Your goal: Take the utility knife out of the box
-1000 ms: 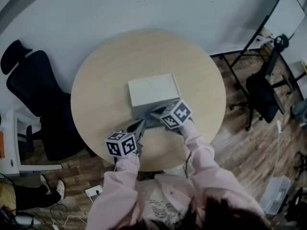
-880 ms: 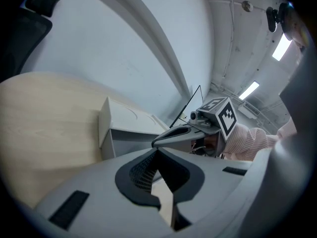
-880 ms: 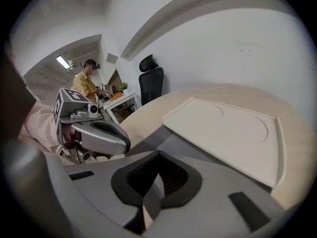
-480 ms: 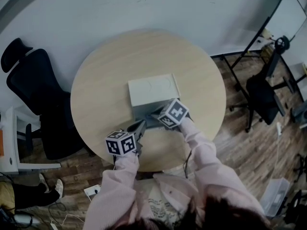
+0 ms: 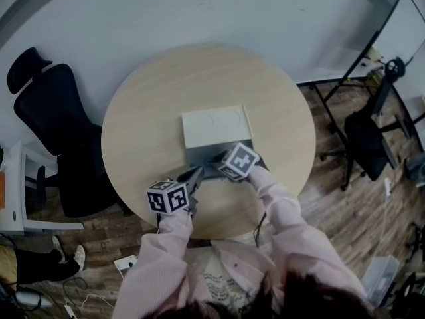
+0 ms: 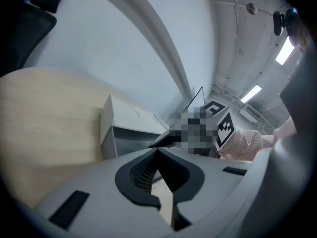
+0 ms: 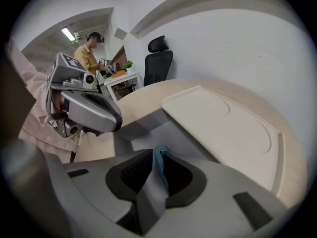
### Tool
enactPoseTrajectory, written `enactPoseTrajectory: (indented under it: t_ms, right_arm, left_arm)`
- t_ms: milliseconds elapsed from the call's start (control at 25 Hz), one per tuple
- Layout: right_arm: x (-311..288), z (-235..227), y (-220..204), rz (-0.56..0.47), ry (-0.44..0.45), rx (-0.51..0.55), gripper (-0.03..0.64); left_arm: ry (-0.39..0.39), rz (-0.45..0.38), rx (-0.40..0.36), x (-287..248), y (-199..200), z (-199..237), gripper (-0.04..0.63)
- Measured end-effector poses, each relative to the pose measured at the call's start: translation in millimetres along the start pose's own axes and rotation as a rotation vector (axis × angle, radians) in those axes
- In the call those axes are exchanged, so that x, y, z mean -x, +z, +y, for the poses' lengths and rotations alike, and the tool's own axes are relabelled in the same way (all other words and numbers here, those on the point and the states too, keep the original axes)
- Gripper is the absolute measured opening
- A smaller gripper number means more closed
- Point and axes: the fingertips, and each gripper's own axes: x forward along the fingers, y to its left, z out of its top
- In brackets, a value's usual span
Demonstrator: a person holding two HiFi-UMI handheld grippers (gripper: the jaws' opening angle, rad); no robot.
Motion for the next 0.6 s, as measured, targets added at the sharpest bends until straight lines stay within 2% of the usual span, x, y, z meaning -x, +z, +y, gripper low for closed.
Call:
enactPoseTrajectory:
  t_ms: [160, 280, 600]
  right_arm:
    - [-4.0, -0.4, -0.8, 0.025, -0.009, 0.035, 0.123]
    - [-3.6, 8.7, 3.8, 0.028, 0.018, 0.054, 0.134]
    - [-11.5, 6.6, -6.2, 0.075, 0.025, 0.111, 0.193]
  left_arm:
    - [0.0, -0.001, 0.005, 0.1, -0.9, 1.3, 0.011]
    - [0.001, 0.002, 0.006, -1.0, -2.1, 1.4, 0.009]
    - [0.003, 0.01, 0.011, -0.4, -3.5, 1.1, 0.009]
